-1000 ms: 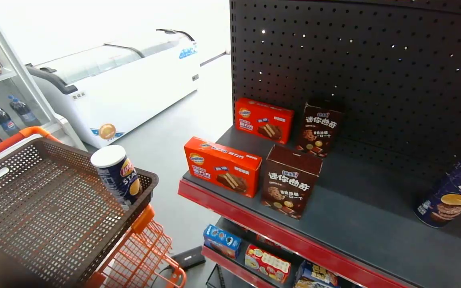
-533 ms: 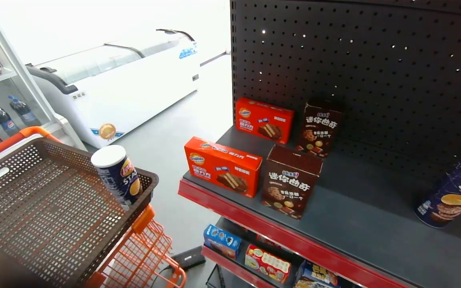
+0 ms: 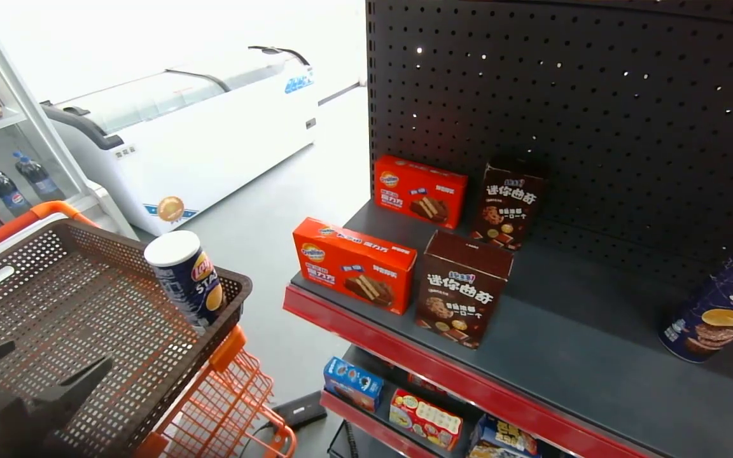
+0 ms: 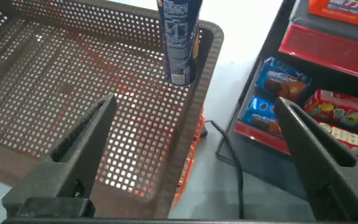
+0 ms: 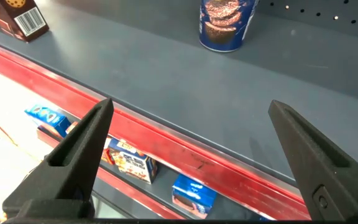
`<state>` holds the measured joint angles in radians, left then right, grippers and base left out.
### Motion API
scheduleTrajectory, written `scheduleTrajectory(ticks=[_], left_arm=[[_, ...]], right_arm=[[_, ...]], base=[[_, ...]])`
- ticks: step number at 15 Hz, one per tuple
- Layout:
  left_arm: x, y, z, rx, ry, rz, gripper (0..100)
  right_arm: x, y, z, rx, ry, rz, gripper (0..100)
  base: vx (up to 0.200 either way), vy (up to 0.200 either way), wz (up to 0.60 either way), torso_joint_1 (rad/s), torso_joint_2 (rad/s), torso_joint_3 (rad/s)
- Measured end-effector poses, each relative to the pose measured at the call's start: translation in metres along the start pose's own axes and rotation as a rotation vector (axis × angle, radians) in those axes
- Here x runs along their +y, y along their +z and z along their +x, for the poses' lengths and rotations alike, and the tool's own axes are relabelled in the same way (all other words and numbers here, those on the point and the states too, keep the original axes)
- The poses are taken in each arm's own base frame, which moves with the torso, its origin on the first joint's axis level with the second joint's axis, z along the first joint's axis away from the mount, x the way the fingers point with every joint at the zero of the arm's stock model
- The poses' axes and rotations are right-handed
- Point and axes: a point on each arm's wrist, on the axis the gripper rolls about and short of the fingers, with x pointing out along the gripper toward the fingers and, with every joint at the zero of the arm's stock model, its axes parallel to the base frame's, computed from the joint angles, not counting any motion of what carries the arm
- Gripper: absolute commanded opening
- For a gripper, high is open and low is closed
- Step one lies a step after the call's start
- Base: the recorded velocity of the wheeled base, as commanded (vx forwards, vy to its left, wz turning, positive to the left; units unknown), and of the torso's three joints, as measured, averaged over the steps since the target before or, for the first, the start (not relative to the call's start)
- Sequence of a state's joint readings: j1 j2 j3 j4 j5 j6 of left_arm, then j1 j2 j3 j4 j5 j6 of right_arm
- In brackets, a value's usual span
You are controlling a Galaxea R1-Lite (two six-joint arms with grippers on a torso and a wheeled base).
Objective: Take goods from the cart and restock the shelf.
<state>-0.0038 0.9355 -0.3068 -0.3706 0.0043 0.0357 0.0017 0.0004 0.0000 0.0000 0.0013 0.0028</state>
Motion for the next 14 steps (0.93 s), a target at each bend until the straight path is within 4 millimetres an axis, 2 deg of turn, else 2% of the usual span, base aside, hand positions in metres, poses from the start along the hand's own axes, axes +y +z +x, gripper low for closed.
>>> scheduleTrajectory(ticks=[3,7,11,14], left_arm=[[0.000,-0.002,0.045,0.008,0.004,0.003,100],[0.001,-0.003,0.104,-0.111,0.013,0.013,100],[0.007,-0.023,0.147,-0.072,0.041,0.126,100],[0.010,-0.026,0.172,-0.080,0.049,0.131,100]], right_arm=[[0.000,0.000,0.000,0.000,-0.001,0.000,100],[0.000,0.000,0.000,0.000,0.000,0.000,100],[0.000,0.000,0.000,0.000,0.000,0.000,100],[0.000,0.000,0.000,0.000,0.000,0.000,100]], base=[[0.000,0.000,0.00,0.000,0.00,0.000],[0.000,0.000,0.00,0.000,0.00,0.000],[0.000,0.000,0.00,0.000,0.00,0.000],[0.000,0.000,0.00,0.000,0.00,0.000]])
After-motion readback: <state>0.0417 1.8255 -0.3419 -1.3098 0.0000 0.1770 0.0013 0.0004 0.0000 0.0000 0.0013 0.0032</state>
